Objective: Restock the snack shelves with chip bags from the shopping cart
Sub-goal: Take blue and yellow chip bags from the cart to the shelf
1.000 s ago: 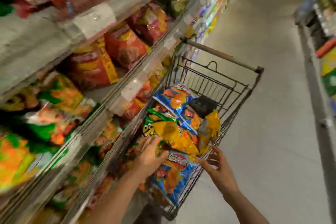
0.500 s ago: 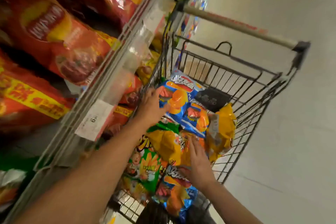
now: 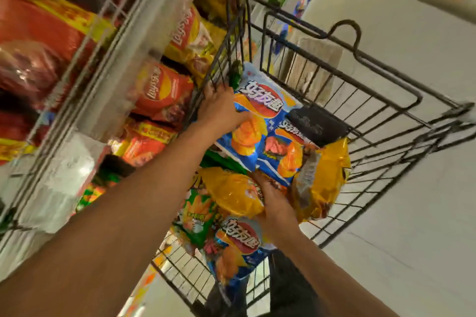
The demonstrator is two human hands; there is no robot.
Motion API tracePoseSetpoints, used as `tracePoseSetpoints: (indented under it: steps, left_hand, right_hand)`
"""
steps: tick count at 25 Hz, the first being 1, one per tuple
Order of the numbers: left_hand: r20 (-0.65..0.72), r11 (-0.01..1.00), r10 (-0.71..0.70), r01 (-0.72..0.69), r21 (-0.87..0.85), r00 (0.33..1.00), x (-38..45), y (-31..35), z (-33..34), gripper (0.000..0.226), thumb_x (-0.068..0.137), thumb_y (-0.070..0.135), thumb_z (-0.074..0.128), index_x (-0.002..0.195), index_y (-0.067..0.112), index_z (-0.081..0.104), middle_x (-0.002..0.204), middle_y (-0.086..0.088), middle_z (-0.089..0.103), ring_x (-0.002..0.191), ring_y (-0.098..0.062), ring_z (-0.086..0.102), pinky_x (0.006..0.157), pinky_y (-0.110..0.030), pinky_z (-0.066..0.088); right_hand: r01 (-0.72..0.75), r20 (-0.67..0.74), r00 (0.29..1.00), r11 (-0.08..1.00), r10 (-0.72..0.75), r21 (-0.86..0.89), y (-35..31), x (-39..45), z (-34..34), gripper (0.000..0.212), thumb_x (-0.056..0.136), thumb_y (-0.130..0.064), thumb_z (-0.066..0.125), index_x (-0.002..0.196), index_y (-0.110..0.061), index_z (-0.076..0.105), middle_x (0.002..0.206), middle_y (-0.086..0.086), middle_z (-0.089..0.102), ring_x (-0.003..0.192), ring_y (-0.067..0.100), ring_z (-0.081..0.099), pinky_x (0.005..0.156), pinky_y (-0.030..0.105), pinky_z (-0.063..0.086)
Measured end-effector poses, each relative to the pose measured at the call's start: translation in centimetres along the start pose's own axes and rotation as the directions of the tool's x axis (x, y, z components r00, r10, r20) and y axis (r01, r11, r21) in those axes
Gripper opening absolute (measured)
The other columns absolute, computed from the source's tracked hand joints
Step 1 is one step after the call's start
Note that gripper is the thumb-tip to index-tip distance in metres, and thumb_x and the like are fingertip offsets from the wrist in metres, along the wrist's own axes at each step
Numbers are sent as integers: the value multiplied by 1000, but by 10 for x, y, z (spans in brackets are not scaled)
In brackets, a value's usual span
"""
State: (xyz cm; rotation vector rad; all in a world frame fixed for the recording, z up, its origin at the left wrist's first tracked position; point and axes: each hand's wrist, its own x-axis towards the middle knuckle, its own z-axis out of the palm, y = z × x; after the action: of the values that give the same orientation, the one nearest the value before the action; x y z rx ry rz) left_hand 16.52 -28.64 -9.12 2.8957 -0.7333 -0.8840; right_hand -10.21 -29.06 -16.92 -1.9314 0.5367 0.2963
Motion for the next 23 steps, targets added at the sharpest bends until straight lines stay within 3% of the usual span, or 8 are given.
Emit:
tracePoseSetpoints:
  steps: [3, 7, 10, 13, 16, 19, 21, 23]
  left_hand:
    - [49, 958, 64, -48, -282, 997, -13, -4, -23, 62, 80, 47, 82, 126, 12, 62, 124, -10, 69, 113, -31, 65, 95, -48, 53]
    - [-170, 779, 21, -123, -615, 985, -66, -13, -49, 60, 80, 37, 84, 132, 20, 57, 106, -1, 75, 88, -11, 75, 76, -35, 64]
    - [-465, 732, -29, -298, -613, 885, -117, -20, -66, 72, 81, 43, 80, 141, 17, 50, 125, 5, 67, 114, -5, 64, 98, -25, 52]
    - [-516, 694, -27, -355, -626, 856, -180, -26, -65, 78, 82, 40, 80, 148, 18, 44, 135, 8, 62, 122, -2, 60, 104, -24, 49]
    - [-559, 696, -103, -341, -631, 823, -258, -40, -41, 82, 85, 35, 80, 154, 23, 38, 137, 7, 63, 112, -5, 66, 96, -26, 55]
    - [-625, 672, -225, -346, -655, 747, -355, -57, -3, 77, 85, 36, 80, 151, 29, 41, 113, 17, 73, 81, -1, 71, 76, -24, 58]
    - [-680, 654, -288, -380, -654, 674, -423, -69, 28, 69, 84, 37, 81, 144, 33, 47, 102, 31, 72, 85, 10, 69, 74, -12, 54]
    - [-710, 637, -371, -393, -663, 598, -496, -75, 60, 70, 82, 42, 81, 143, 37, 48, 109, 38, 68, 96, 12, 68, 77, -9, 53]
  right_hand:
    - [0, 101, 995, 976, -23, 216, 1, -11, -31, 72, 82, -24, 80, 146, -25, 46, 143, 1, 56, 133, 20, 52, 110, 44, 45]
    - [-96, 137, 989, 921, 47, 378, -3, -17, -72, 57, 80, -25, 76, 129, -43, 54, 127, -17, 63, 121, 6, 58, 102, 33, 50]
    - [-161, 220, 975, 813, 41, 560, -13, -24, -91, 49, 83, -29, 78, 118, -58, 60, 120, -23, 70, 112, 2, 67, 85, 21, 57]
    - [-188, 205, 976, 762, 74, 620, -13, -34, -94, 52, 75, -31, 78, 124, -41, 63, 121, -11, 73, 111, 15, 70, 75, 26, 61]
    - [-74, 134, 991, 788, -10, 611, -18, -57, -93, 66, 79, -22, 76, 140, -23, 52, 126, 0, 72, 111, 20, 71, 75, 31, 61]
    - [111, 2, 991, 820, -136, 561, -36, -94, -92, 52, 87, -3, 71, 137, -12, 57, 124, 5, 72, 116, 27, 68, 93, 45, 58]
    - [233, -92, 971, 786, -221, 572, -54, -126, -90, 43, 91, 6, 64, 132, -8, 59, 121, 6, 73, 116, 26, 67, 101, 46, 54]
    - [304, -141, 949, 704, -282, 642, -79, -165, -88, 34, 93, 2, 63, 122, -16, 64, 112, -1, 76, 108, 17, 70, 95, 37, 57]
